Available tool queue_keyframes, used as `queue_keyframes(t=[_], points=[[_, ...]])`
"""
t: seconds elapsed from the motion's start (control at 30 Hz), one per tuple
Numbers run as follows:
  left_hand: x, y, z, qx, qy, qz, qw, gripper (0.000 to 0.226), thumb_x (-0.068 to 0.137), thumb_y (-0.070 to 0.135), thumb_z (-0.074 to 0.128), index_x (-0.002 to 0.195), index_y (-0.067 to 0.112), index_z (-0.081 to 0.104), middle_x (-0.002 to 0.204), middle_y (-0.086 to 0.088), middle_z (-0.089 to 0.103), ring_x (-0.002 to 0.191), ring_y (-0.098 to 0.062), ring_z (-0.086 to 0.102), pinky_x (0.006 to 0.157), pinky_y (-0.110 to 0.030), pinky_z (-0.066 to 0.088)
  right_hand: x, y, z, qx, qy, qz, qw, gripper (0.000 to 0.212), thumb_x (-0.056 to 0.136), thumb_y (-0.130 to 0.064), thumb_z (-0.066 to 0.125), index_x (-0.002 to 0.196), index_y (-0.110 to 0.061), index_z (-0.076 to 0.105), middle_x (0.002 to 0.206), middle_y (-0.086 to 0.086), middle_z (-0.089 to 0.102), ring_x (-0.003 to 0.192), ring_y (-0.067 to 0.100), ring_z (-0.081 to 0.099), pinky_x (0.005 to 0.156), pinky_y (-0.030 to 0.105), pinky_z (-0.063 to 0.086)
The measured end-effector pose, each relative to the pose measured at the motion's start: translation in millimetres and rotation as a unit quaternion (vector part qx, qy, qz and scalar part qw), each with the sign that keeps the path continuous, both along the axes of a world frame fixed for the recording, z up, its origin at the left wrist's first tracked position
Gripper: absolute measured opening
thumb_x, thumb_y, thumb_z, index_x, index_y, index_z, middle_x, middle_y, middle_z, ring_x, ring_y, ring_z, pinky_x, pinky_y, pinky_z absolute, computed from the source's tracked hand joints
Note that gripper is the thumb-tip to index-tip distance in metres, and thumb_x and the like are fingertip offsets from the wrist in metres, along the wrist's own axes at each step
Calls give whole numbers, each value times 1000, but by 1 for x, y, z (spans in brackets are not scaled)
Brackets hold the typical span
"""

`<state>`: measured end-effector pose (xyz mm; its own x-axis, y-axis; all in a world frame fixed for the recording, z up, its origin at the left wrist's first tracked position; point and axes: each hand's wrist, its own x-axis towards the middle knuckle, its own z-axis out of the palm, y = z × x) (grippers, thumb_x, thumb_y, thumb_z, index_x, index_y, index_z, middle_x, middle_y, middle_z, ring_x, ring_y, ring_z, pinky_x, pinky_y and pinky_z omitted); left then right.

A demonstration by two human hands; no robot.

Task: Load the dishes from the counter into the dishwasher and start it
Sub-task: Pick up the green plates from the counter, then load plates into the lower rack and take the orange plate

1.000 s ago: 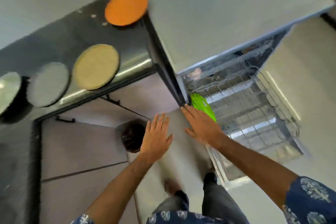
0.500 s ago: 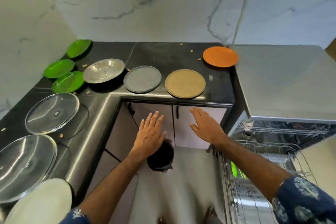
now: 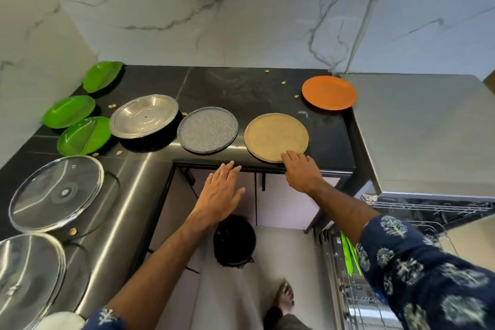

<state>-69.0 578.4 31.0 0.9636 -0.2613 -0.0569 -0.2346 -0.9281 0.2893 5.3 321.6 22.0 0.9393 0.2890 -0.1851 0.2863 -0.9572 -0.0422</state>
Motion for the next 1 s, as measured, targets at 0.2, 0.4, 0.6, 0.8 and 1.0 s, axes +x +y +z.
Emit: queue_keyframes(t=[0.2,0.4,0.6,0.8,1.0], points=[[42,-17,-22,-220,173,47,959,44,102,36,51,142,19,46,141,4,50,130,-9,46,106,-24,34,3,-22,-34,-55,-97,55,992,52,72,-6,73,118,-16,52,113,8,56,99,29,54,87,43,46],[50,-56,-48,-485,335,232,774,31,102,43,50,128,26,47,125,-3,63,110,-21,66,81,-39,55,-31,-56,-35,-20,-181,160,970,39,71,-1,65,107,-16,56,103,6,58,91,28,54,91,44,43],[42,-85,-50,-534,337,212,746,33,98,10,59,128,6,47,122,-15,61,98,-30,66,81,-55,58,-120,-94,-27,11,-117,92,989,54,67,-2,75,113,-22,55,111,0,60,104,23,57,100,45,45],[27,-113,-48,-431,330,-57,838,32,90,1,63,117,1,45,100,-3,59,82,-10,59,63,-28,52,-231,-90,-36,118,-122,-197,965,56,81,-11,66,132,-24,47,140,3,48,130,24,42,108,50,42],[26,-180,-60,-253,300,-317,864,28,87,22,62,111,33,52,96,21,62,88,5,57,73,-27,43,-297,-114,-30,402,-123,-500,757,71,83,-38,76,139,-16,38,136,2,46,123,16,49,104,32,45]])
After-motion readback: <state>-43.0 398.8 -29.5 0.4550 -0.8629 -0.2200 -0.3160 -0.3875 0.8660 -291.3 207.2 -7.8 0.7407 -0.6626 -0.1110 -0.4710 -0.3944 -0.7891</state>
